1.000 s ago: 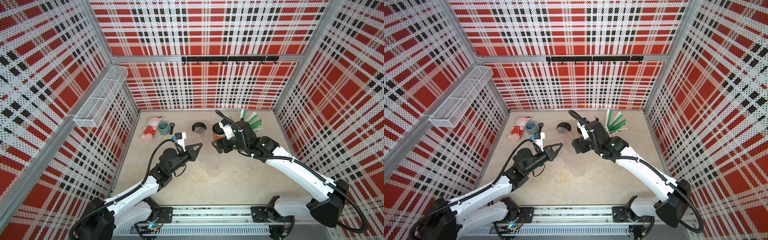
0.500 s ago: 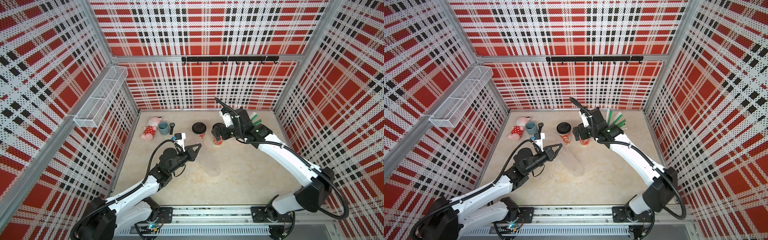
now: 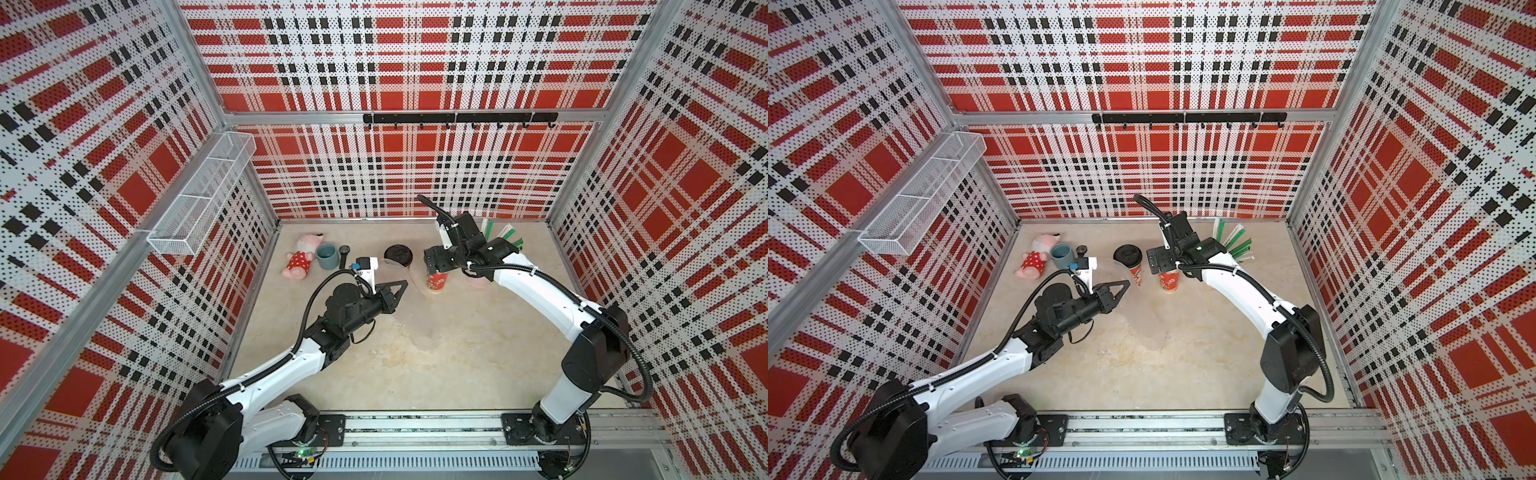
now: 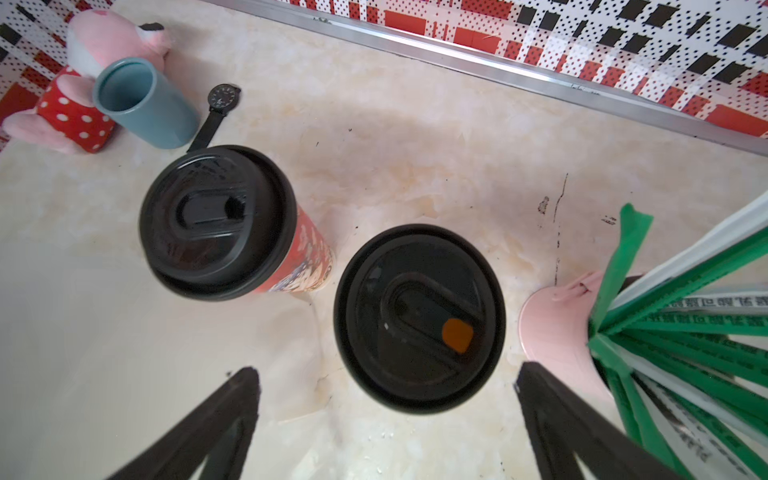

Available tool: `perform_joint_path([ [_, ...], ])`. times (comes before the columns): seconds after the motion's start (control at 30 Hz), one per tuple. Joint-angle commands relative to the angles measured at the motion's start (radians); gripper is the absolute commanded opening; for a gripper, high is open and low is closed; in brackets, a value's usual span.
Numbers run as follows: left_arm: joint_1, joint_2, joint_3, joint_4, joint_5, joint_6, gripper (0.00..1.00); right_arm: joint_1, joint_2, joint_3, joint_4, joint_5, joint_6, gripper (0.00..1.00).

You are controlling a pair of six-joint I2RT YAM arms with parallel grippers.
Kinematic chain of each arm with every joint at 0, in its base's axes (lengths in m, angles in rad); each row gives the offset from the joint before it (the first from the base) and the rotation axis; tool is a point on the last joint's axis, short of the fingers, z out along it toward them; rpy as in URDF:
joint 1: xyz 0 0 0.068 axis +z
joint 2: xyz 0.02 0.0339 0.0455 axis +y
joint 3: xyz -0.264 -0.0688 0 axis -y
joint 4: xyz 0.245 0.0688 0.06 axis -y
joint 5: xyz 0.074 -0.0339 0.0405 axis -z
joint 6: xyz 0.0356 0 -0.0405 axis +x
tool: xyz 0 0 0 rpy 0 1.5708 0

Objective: Pack milk tea into plastic carrier bags
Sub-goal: Adjust the plastic carrier bag at the center of the board, then pick up the milk tea cup at the center of the board.

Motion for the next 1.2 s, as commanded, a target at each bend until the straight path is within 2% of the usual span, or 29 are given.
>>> perform_joint_path([
  [0.0,0.006,0.002,0.021,0.000,0.020,0.018,0.03,-0.014,0.042,0.029,0.003,-0.008,-0.004,1.00],
  [0.33,0.006,-0.001,0.068,-0.034,0.028,0.011,0.03,-0.028,0.105,0.063,-0.016,0.029,-0.003,1.00],
  [0.6,-0.024,0.043,0.189,-0.202,-0.008,-0.005,0.01,-0.045,0.148,0.073,0.016,-0.052,-0.006,1.00],
  [1.17,0.018,-0.026,0.056,-0.137,-0.001,-0.059,0.01,-0.049,0.172,0.087,0.008,-0.035,-0.019,0.98],
])
